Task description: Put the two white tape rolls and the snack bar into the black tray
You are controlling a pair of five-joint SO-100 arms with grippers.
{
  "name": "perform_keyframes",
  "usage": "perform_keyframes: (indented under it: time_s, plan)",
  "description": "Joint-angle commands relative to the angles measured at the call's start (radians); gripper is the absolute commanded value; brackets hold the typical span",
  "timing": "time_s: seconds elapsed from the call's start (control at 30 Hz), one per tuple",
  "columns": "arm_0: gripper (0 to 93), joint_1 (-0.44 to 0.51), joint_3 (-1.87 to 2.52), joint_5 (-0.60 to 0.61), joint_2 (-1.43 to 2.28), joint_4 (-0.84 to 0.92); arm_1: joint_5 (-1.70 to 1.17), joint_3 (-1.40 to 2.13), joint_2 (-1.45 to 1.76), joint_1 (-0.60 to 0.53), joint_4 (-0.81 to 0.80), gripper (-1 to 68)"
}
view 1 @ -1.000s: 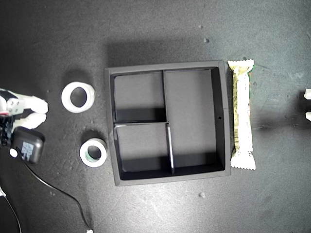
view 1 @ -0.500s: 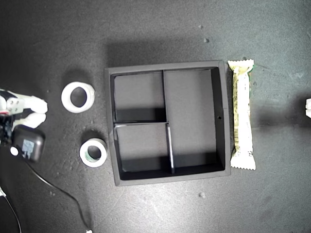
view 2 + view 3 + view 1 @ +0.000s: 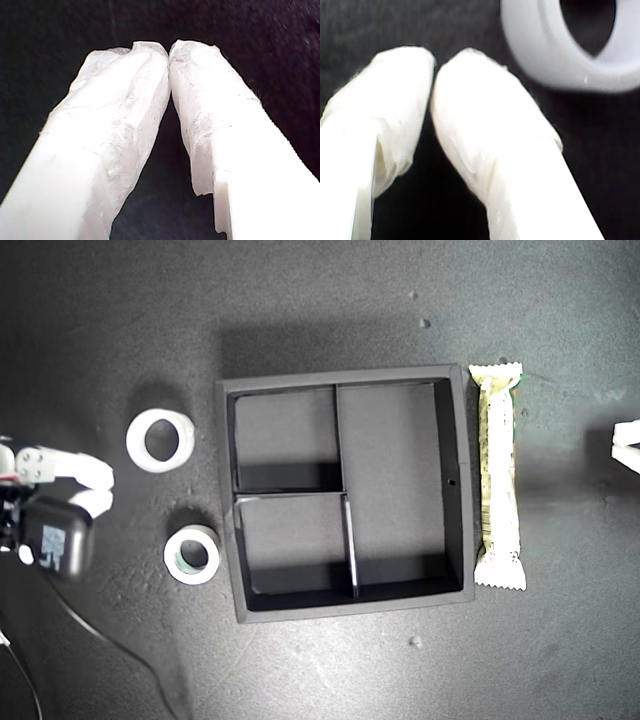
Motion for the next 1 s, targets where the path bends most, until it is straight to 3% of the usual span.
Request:
perform_keyframes:
  time_s: [0.0, 0.2, 0.37, 0.4, 0.47, 0.63, 0.97]
  plan:
    - [0.0, 0.032, 0.058, 0.041, 0.046, -0.216, -0.055, 0.012, 0.005, 0.005, -0.094, -0.4]
    - [0.0, -0.002, 0.058, 0.285, 0.046, -0.588, -0.064, 0.012, 0.005, -0.017, -0.201, -0.4]
    - [0.0, -0.137, 0.058, 0.38, 0.049, -0.635, -0.069, 0.012, 0.005, -0.015, -0.262, -0.4]
    - [4.5, -0.161, 0.058, 0.413, 0.051, -0.652, -0.069, 0.012, 0.005, -0.018, -0.264, -0.4]
    - [9.8, -0.176, 0.058, 0.476, 0.051, -0.692, -0.064, 0.012, 0.005, -0.028, -0.264, -0.4]
    - [6.0, -0.184, 0.058, 0.476, 0.051, -0.736, -0.064, 0.012, 0.005, -0.034, -0.267, -0.5]
    - [12.8, -0.173, -0.342, 0.477, -0.135, -0.156, -0.213, -0.115, 0.002, -0.057, -0.259, -0.4]
